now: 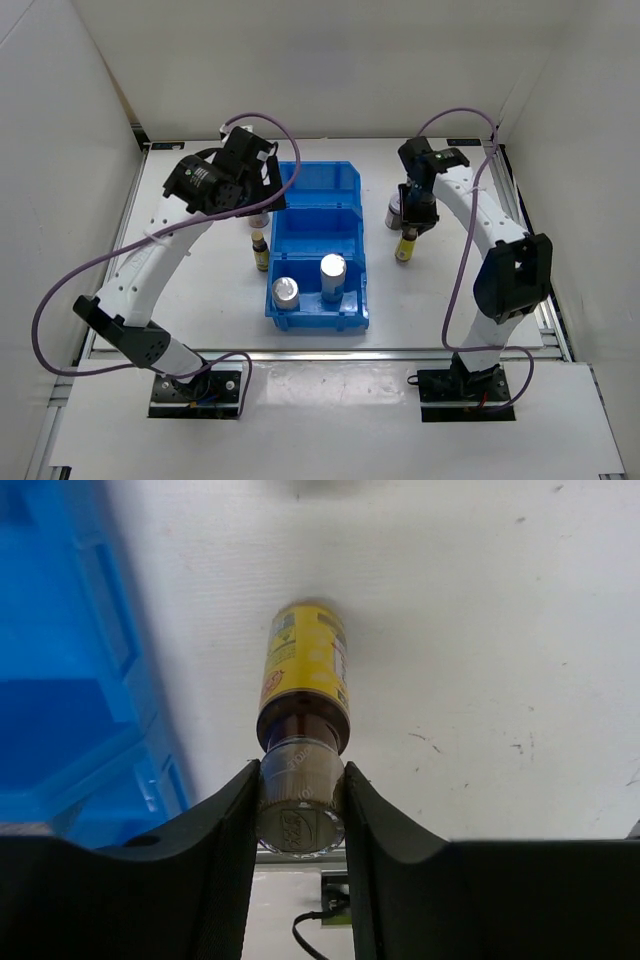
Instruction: Organize the condiment bottles
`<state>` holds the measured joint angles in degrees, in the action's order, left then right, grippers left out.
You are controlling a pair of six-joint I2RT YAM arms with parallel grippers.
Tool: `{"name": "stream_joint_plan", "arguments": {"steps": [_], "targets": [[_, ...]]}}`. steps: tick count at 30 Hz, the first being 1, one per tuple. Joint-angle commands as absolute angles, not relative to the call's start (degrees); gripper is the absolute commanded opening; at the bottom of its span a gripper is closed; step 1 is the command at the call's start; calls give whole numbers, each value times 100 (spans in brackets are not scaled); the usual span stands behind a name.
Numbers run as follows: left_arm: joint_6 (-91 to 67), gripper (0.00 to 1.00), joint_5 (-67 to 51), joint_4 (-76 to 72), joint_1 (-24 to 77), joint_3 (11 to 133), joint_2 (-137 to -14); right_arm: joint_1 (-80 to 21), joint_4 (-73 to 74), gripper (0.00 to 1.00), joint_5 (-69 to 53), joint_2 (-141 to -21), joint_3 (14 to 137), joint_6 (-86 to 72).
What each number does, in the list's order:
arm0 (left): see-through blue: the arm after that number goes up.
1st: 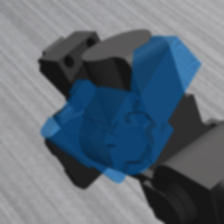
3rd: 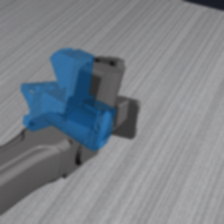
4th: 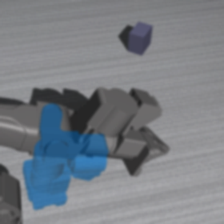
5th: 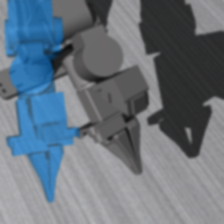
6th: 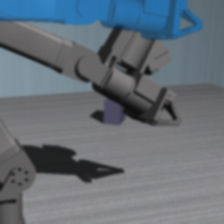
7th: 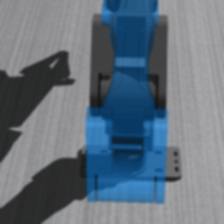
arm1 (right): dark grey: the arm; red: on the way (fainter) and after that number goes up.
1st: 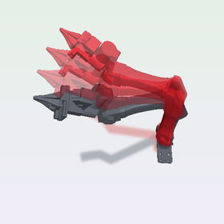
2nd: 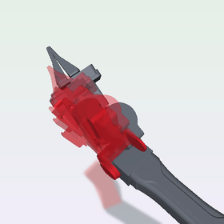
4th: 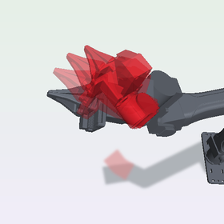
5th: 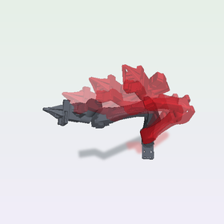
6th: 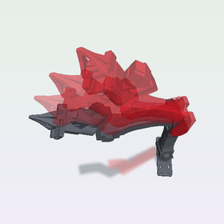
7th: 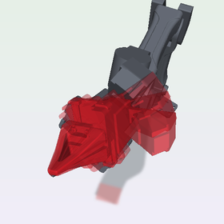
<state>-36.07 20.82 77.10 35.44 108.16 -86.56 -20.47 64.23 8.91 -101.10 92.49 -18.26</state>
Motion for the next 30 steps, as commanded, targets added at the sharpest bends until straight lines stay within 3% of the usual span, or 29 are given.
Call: {"name": "stream_joint_plan", "arguments": {"steps": [1, 12, 21, 30], "targets": [[-3410, 100, 2127, 8991, 3410, 10679, -8314, -2013, 6837, 0, 1011, -9809, 10281, -1635], [-3243, 100, 2505, 7833, 2735, 9468, -7849, -2503, 7541, 0, -53, -10308, 12585, -1766], [-3235, 100, 2435, 7330, 2373, 9132, -7954, -3313, 7287, 0, 123, -11012, 12639, -1872], [-3182, 100, 2373, 6839, 2373, 8649, -8007, -3516, 6935, 0, 571, -11750, 12524, -1819]]}}
